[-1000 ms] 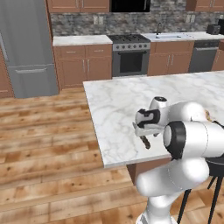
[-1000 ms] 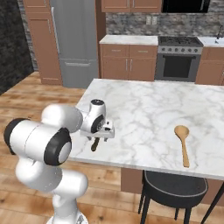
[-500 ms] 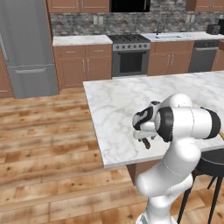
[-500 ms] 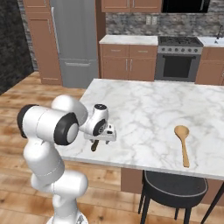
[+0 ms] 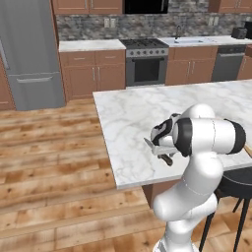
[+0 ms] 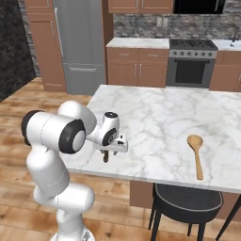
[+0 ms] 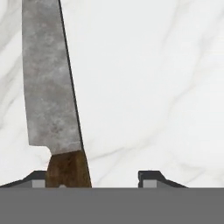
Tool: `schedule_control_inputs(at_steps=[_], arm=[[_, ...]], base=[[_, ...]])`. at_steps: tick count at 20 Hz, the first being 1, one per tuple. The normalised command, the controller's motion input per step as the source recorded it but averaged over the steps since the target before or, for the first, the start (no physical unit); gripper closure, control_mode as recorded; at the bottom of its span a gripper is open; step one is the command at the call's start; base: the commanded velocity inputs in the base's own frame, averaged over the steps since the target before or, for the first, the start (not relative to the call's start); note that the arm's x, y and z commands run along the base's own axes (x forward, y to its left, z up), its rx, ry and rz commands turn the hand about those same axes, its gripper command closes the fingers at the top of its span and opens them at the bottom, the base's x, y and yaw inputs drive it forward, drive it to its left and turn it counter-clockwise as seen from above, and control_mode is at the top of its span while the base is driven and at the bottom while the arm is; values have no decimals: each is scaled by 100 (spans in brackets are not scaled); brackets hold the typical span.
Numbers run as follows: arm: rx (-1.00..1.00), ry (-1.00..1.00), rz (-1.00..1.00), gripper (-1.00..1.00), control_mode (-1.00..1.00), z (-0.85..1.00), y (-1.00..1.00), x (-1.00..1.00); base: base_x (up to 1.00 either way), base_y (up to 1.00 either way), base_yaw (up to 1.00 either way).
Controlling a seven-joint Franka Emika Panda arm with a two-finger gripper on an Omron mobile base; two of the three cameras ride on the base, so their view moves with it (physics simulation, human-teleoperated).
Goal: Pick up the metallic utensils from the counter and place them in the open drawer. Make sure not to pick up any wooden utensils.
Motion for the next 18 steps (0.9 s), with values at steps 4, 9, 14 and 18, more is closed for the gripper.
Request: schedule_control_inputs(at_steps=[4, 9, 14, 18], arm=[[-1, -1, 0, 100, -100, -76, 14, 6], [-4, -16, 0, 100, -100, -42, 16, -31], [-3, -21, 0, 100, -100, 6, 5, -60], [0, -23, 0, 100, -100, 77, 0, -87]], base=[[0, 0, 0], [0, 0, 0], [0, 0, 0], [0, 0, 0]])
